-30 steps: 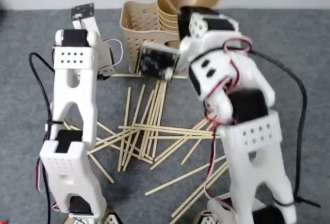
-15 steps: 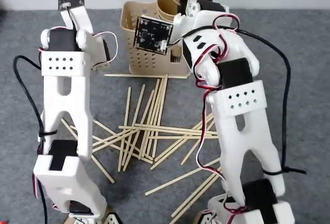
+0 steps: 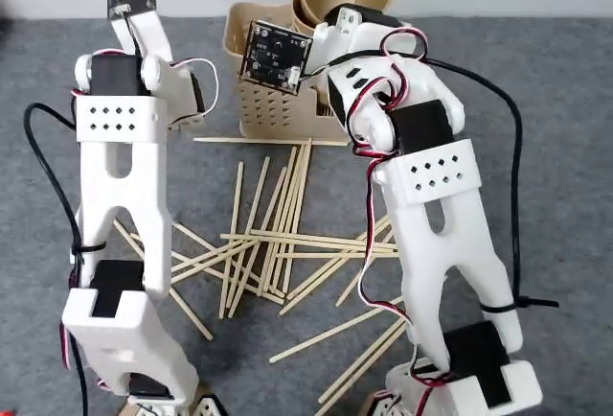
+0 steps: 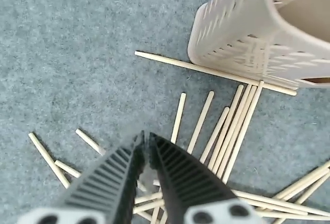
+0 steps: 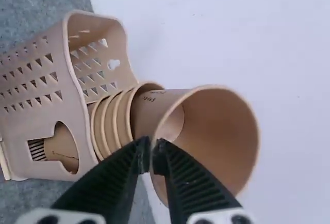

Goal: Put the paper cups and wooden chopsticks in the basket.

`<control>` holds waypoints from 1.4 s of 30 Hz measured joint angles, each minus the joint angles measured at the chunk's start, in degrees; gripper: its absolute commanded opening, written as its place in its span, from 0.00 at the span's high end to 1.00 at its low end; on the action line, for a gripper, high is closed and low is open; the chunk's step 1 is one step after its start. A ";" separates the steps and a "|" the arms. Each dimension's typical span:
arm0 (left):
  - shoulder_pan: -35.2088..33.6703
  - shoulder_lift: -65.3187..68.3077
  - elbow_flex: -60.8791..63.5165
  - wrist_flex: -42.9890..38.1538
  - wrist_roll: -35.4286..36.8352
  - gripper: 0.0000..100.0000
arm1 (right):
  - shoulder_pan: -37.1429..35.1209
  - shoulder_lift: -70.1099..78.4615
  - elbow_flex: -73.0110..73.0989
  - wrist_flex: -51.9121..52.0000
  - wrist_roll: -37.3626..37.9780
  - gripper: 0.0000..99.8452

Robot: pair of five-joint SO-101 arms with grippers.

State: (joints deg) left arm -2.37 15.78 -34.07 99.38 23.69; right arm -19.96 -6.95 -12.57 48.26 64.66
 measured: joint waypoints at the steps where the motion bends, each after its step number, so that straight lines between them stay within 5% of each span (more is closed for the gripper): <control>1: 0.00 0.00 0.00 0.00 0.00 0.98 | 0.00 0.00 0.00 0.00 0.00 0.96; 11: -1.23 0.00 5.01 0.00 0.00 0.98 | -1.14 0.18 -2.02 0.00 -0.35 0.95; 17: -2.90 0.00 5.27 0.00 0.00 0.98 | -0.97 1.32 -2.02 0.00 -0.35 0.79; 28: -3.08 0.00 5.27 0.00 0.00 0.98 | 0.00 1.32 -2.02 -4.40 -0.35 0.79; 35: -3.52 -5.98 1.76 -0.44 0.00 0.98 | 8.44 1.32 -2.02 -24.62 -0.35 0.79; 42: -6.68 -12.84 -2.64 -1.05 0.00 0.98 | 20.22 1.32 -2.02 -27.43 -0.35 0.79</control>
State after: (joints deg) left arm -9.05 2.95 -36.70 98.33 23.69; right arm 0.26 -5.63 -14.59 20.84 64.31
